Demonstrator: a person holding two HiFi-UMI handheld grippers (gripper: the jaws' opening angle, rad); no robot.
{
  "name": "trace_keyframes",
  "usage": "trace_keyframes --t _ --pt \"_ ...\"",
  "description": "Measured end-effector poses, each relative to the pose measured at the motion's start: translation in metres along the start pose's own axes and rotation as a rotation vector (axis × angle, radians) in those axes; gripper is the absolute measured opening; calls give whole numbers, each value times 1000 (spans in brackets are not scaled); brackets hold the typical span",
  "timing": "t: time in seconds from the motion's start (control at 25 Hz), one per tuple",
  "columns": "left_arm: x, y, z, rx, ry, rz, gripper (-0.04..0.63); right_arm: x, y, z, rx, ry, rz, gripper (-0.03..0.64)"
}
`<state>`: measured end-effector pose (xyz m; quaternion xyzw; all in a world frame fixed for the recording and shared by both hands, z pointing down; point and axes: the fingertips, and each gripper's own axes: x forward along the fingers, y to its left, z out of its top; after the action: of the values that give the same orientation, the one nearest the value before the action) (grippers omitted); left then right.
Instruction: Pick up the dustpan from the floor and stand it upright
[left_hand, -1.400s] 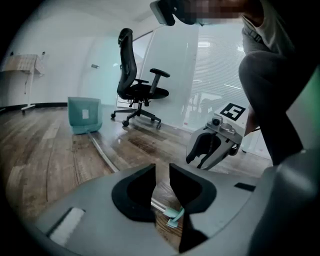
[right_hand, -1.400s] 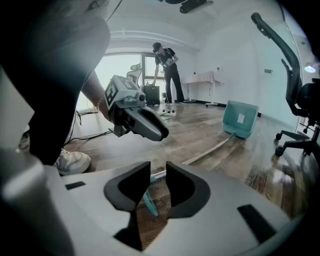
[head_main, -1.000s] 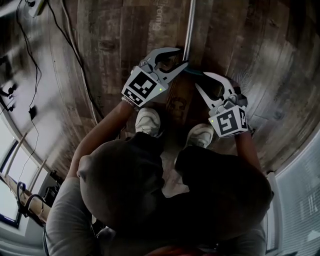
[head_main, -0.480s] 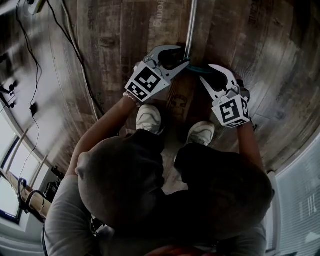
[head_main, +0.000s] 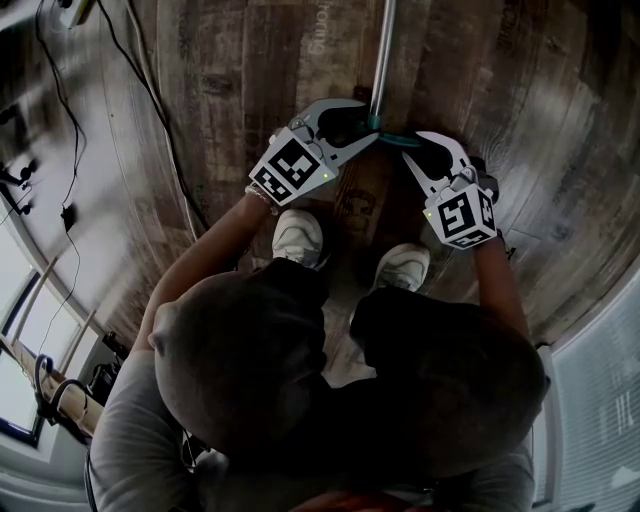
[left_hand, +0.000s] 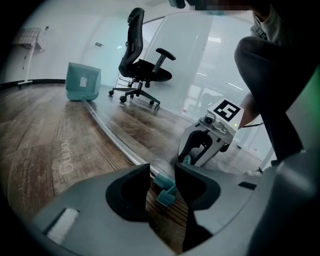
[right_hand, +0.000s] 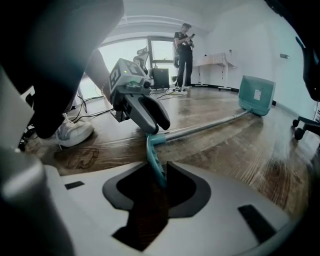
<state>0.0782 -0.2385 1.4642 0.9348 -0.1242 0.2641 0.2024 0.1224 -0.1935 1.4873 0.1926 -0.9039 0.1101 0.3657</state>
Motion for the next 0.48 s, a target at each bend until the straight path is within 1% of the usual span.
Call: trace_keyframes --t 0.28,0.48 --pt "-2 -14 -5 17 12 -71 153 -1 -1 3 -2 2 0 100" --pt "-10 -14 -4 -19 7 -86 153 -11 0 13 10 -18 10 100"
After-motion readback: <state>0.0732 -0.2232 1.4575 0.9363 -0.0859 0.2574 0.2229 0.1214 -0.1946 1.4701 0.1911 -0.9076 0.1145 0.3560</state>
